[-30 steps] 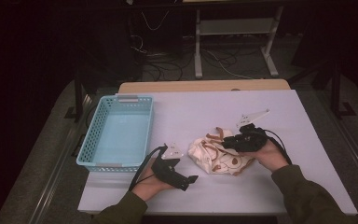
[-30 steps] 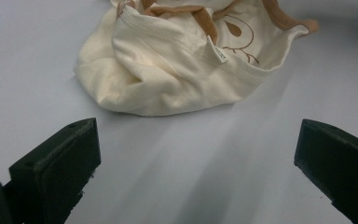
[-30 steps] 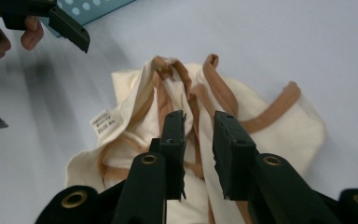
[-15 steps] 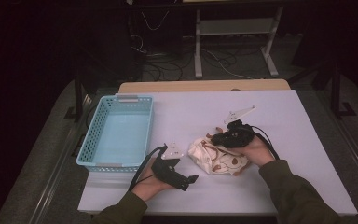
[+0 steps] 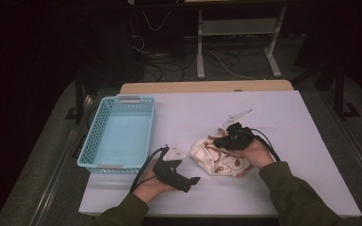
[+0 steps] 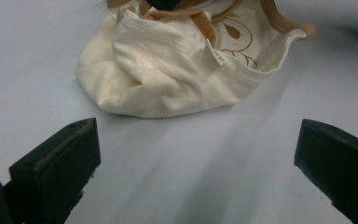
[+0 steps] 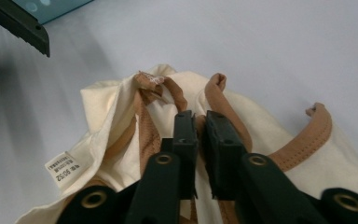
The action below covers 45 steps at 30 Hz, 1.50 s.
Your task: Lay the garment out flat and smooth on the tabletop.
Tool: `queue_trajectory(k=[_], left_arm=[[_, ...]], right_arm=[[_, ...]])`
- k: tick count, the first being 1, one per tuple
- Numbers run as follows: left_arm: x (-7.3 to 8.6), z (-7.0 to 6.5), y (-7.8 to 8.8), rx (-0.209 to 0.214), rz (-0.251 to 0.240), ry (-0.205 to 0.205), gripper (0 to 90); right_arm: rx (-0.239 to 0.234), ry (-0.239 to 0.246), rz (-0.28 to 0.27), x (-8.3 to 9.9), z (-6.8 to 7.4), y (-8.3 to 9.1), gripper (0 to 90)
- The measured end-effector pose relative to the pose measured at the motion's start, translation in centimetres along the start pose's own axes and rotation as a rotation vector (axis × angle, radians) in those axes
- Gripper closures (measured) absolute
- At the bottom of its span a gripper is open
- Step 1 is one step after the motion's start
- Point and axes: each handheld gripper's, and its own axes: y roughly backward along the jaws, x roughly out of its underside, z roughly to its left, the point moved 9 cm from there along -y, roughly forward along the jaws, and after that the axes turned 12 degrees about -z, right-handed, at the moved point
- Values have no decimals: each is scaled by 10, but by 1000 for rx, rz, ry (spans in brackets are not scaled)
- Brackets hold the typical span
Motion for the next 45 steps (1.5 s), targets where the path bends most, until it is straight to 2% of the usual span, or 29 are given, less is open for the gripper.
queue_trajectory(k=[7, 8, 9, 13, 21, 23, 24, 28, 36, 37, 45], left_arm=[[0, 0, 0, 1, 1, -3, 0], [0, -1, -1, -4, -10, 9, 0], [0, 0, 1, 0, 2, -5, 0], [-1, 0, 0, -5, -13, 9, 0], [0, 1, 1, 0, -2, -3, 0], [-1, 0, 0, -5, -11, 9, 0], [0, 1, 1, 0, -1, -2, 0], [0, 1, 1, -1, 2, -5, 0], [0, 0, 0, -6, -8, 11, 0], [0, 1, 1, -2, 1, 2, 0], [0, 0, 1, -4, 0, 4, 0]], right_arm=[[9, 4, -17, -3, -1, 5, 871], [11, 5, -21, -3, -2, 6, 873], [13, 8, -26, -4, -2, 7, 873], [19, 0, -46, -8, -4, 13, 875], [38, -13, -78, -13, -11, 26, 876], [45, -17, -85, -14, -12, 29, 876], [47, -21, -91, -14, -14, 31, 876], [58, -25, -102, -15, -18, 37, 876], [89, -47, -134, -17, -30, 51, 877], [94, -50, -138, -17, -32, 53, 876], [132, -72, -165, -18, -45, 67, 877]])
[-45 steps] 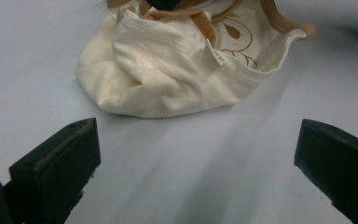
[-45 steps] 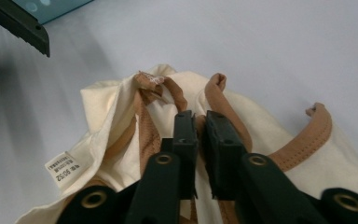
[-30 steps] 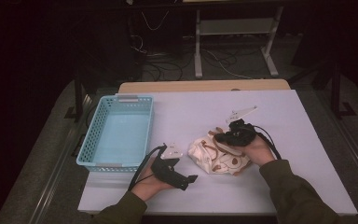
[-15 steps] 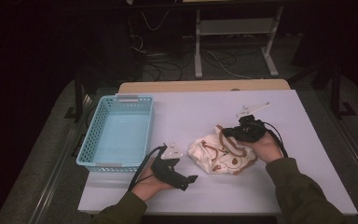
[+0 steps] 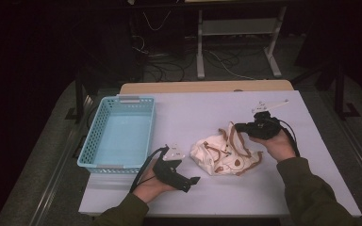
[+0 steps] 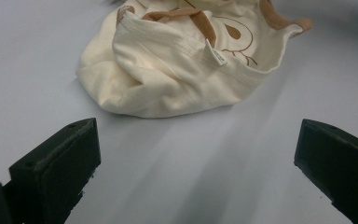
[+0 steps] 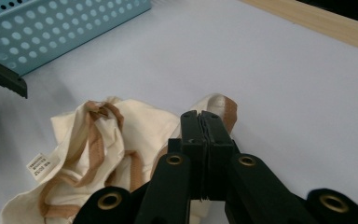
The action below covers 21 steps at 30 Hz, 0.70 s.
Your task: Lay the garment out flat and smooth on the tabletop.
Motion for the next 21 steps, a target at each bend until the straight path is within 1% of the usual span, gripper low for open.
queue_trajectory(k=[1, 3, 4, 13, 18, 19, 21], left_arm=[[-1, -1, -1, -4, -11, 11, 0], [-1, -1, -1, -3, -11, 11, 0], [0, 0, 0, 1, 0, 2, 0], [0, 0, 0, 0, 2, 1, 0], [0, 0, 0, 0, 3, -1, 0], [0, -1, -1, -3, -6, 10, 0], [-1, -1, -1, -3, -5, 9, 0]], right_arm=[[5, -2, -3, 0, -2, 1, 877], [14, -4, -5, 0, -5, 4, 877], [24, -10, -8, 0, -7, 5, 877], [61, -27, -22, 1, -23, 13, 877], [79, -43, -36, 0, -29, 18, 877], [83, -45, -38, 0, -30, 19, 877], [93, -49, -40, 0, -33, 20, 877]])
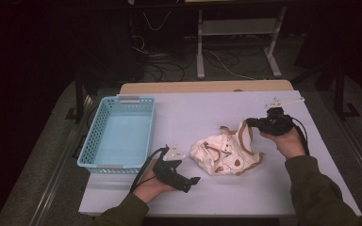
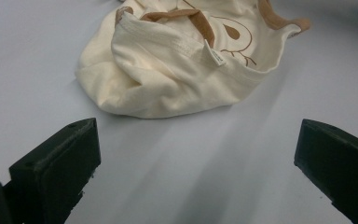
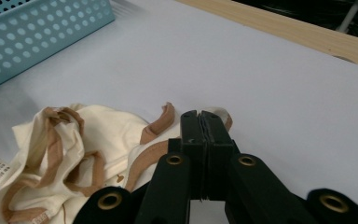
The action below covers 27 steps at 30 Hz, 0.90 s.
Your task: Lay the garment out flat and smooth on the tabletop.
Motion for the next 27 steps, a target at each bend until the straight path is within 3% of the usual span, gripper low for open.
queue_trajectory(k=[16, 27], left_arm=[[1, 1, 0, 4, 8, -5, 0], [0, 0, -1, 0, -4, 4, 0]], right_arm=[[66, -35, -21, 2, -28, 13, 877], [113, -43, 0, 11, -44, 12, 877]])
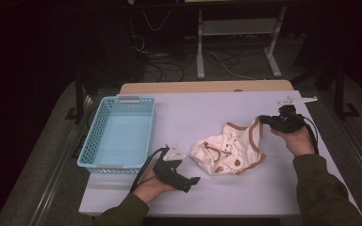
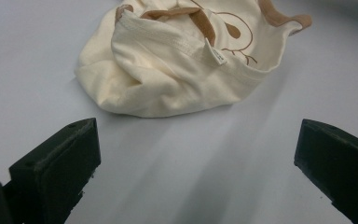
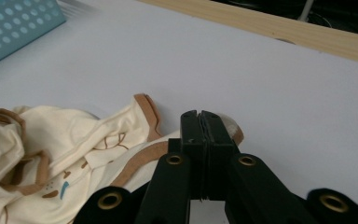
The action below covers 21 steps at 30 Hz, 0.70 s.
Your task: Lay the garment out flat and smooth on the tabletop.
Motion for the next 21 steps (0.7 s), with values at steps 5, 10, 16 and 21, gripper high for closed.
queue_trajectory(k=[5, 10, 16, 21], left_arm=[[0, 0, 0, -1, 2, 1, 0], [1, 1, 1, 3, 15, -12, 0], [2, 2, 1, 3, 16, -13, 0], [2, 1, 1, 5, 19, -11, 0]], right_arm=[[21, -13, 18, 7, -9, -3, 877], [36, -30, 40, 17, -18, -8, 877], [51, -57, 75, 30, -27, -13, 876], [57, -69, 104, 41, -32, -19, 876]])
